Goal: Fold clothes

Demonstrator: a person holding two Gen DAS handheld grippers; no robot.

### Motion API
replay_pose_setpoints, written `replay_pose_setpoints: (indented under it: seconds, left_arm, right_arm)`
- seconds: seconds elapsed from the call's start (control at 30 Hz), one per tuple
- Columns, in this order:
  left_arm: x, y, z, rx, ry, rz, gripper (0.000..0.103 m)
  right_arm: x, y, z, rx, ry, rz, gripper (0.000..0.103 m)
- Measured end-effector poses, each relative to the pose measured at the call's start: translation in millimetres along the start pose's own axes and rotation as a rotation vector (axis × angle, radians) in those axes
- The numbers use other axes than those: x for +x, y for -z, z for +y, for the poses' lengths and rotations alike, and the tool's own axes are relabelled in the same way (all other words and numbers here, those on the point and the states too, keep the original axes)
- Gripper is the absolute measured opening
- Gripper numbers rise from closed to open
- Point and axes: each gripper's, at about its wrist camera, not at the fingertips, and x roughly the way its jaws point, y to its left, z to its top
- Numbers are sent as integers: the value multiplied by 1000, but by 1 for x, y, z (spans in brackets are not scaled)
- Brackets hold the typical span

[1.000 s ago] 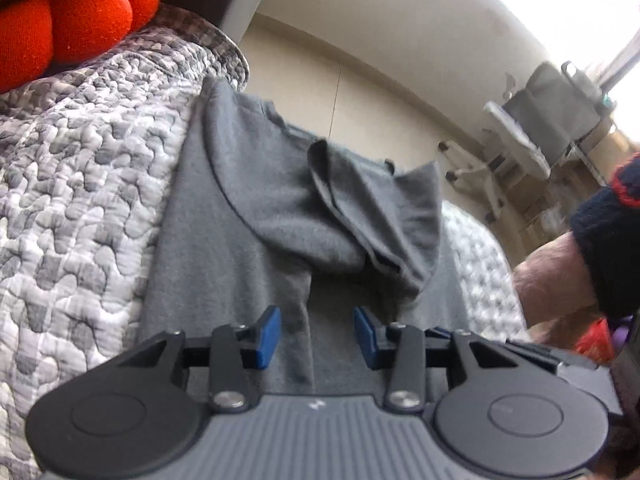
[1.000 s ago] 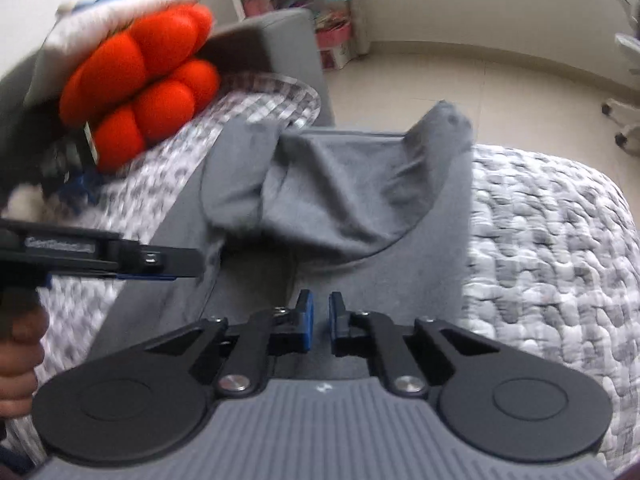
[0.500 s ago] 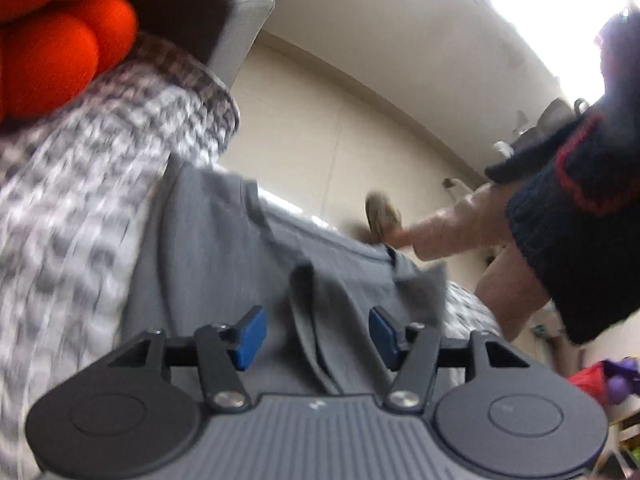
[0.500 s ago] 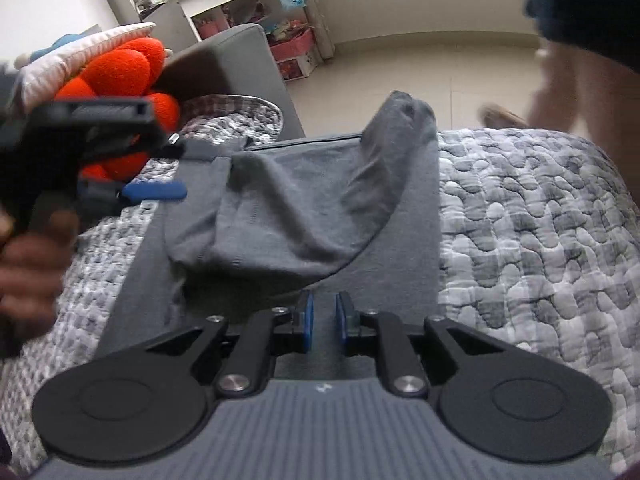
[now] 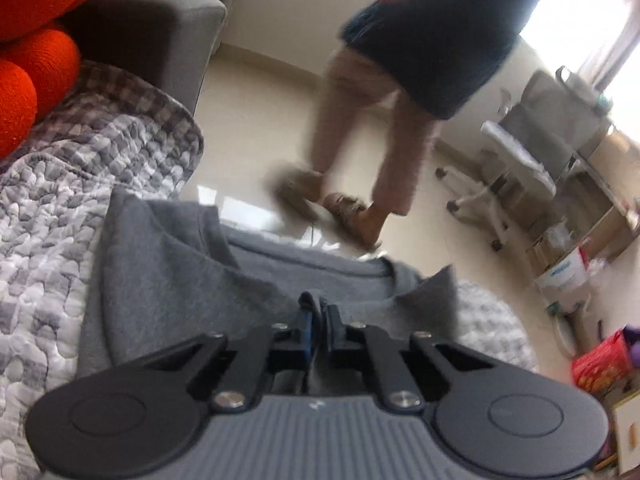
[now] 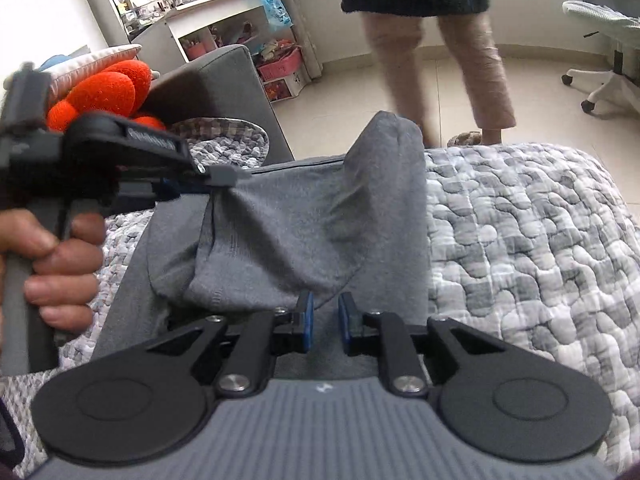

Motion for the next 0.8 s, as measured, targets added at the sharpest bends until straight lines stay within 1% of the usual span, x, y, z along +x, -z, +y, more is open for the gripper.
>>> replay_pose_setpoints:
  seconds: [0.13, 0.23, 0.3, 0.4, 0.47, 0.53, 0.67, 0.73, 0.8]
  left_arm:
    - [-22, -5, 3, -60, 27, -40, 5]
    - [-27, 1, 14, -105, 4, -51, 5]
    - [-22, 7, 25, -137, -16, -42, 6]
    - [-7, 17, 42, -172, -47, -5, 6]
    - [-1, 22, 52, -208, -39, 14, 6]
    - [-3, 23, 56, -234, -19, 11, 6]
    - [-19, 17, 50, -250, 36, -27, 6]
    - [-23, 16, 49, -241, 36, -36, 6]
    - [-18, 18, 50, -230, 16, -28, 6]
  right_arm:
    - [-1, 0, 1, -3, -3, -12, 19]
    - [0, 0, 1, -8, 3, -13, 19]
    - [1, 0, 1, -10, 10, -10, 19]
    - [3, 0, 0, -3, 24, -10, 18]
    - [3, 0, -2, 2, 26, -10, 17]
    - [3, -1, -3, 3, 27, -12, 17]
    - [3, -1, -4, 7, 25, -15, 17]
    - [4, 0, -4, 8, 26, -12, 17]
    - [5, 1, -3, 9, 27, -10, 17]
